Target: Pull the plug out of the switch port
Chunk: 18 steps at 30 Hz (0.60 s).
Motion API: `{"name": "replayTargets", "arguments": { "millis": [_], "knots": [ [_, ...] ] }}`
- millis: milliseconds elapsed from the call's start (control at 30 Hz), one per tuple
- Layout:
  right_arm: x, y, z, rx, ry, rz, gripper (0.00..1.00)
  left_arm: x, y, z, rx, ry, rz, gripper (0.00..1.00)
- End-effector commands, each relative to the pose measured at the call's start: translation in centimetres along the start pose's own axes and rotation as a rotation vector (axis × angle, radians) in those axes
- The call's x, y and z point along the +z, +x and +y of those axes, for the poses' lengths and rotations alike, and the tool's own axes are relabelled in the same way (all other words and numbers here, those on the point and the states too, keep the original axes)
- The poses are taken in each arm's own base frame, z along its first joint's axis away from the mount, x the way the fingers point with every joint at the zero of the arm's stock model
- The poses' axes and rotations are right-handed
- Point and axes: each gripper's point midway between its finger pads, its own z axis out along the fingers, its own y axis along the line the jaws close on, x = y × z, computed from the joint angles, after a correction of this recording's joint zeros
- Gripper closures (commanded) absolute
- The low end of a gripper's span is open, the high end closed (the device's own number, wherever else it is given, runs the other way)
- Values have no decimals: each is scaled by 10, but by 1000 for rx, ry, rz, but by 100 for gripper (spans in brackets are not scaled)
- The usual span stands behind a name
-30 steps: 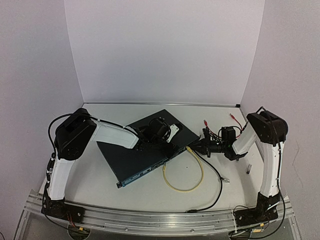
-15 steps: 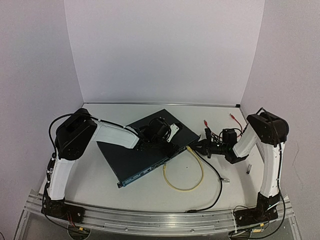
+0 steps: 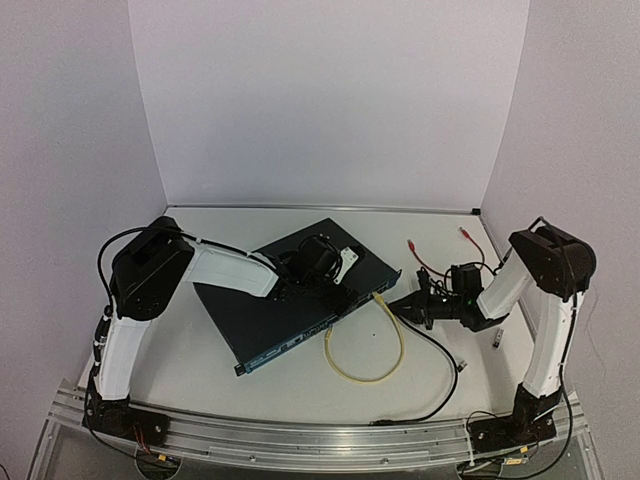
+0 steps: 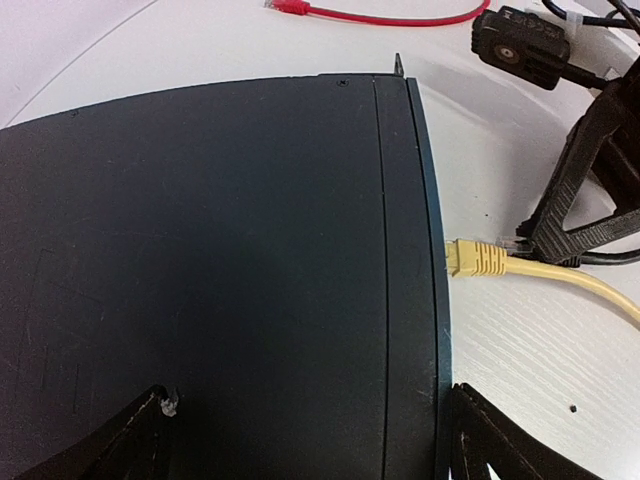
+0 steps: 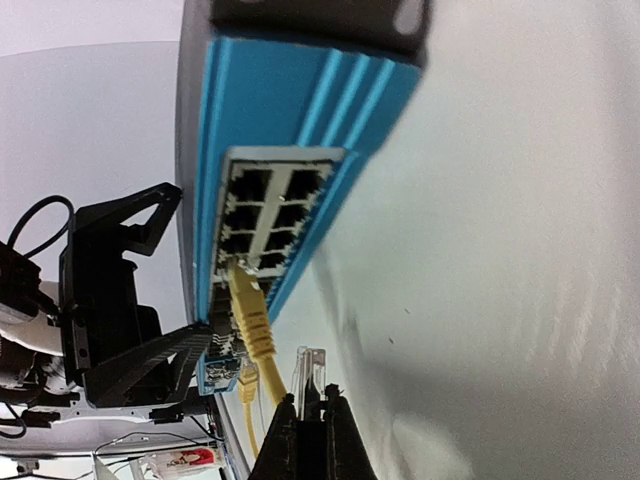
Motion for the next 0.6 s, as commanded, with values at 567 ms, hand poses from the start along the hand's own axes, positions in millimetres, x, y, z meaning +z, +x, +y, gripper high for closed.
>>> {"name": "replayTargets", "arguments": {
  "millis": [567],
  "knots": [
    [-103, -83, 94, -363, 505, -327, 100, 15, 116, 31, -105, -39, 315, 8]
  ]
}}
